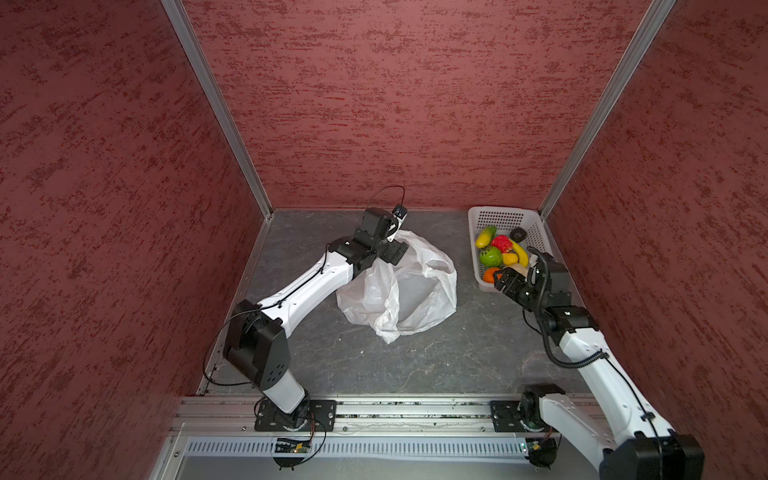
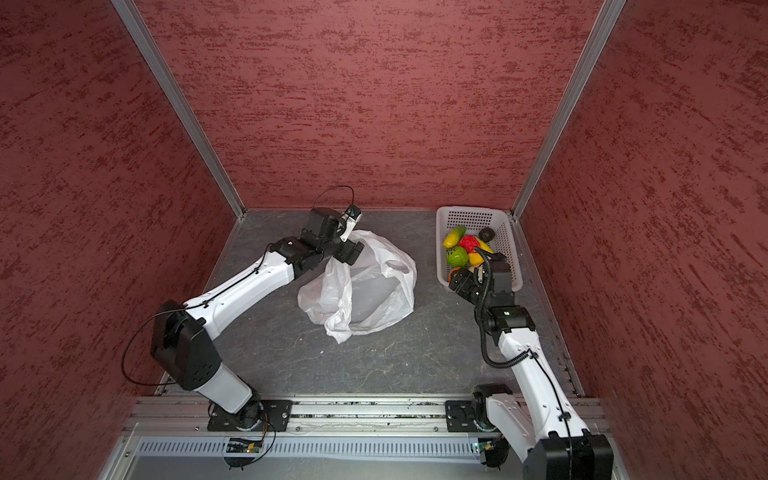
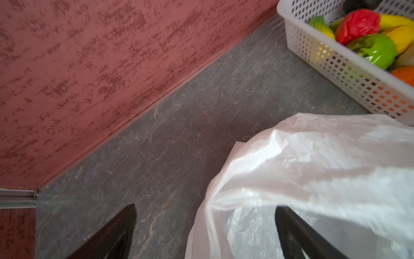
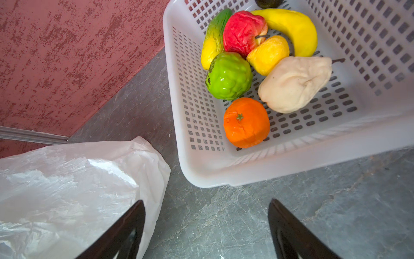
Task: Untie the knot of the plastic bag and take out the fruit
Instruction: 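Release the bag rim with the left gripper and raise the right gripper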
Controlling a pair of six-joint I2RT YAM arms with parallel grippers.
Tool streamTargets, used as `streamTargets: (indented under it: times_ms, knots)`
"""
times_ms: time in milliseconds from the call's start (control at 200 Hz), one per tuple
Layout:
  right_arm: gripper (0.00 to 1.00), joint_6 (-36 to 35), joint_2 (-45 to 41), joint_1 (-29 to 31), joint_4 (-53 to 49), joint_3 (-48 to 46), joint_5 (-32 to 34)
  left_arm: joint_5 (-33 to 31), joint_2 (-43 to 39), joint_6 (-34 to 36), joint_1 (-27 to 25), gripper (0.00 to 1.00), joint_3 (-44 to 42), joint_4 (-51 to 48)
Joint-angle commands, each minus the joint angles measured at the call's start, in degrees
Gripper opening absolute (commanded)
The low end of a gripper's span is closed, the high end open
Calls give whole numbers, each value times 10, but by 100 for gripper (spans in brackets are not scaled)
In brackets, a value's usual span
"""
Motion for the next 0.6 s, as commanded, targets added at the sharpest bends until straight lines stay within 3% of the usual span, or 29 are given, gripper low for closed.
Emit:
streamTargets:
  times_ms: [0,95,205,406,596]
  knots:
    - [90,-29,4,4,-1,15,-3,61,-73,-54,-9,99,-30,4]
    - [92,-43,16,4,10,19,-3,113,-130,-87,-12,100,-70,5]
    - [95,-67,24,4,36,18,-14,126,-203,-135,-6,99,-127,13]
    - [98,-145,20,4,83,3,6,74,-348,-177,38,99,-259,34]
    - [99,-201,53,2,149,-14,39,52,-451,-182,132,100,-384,96]
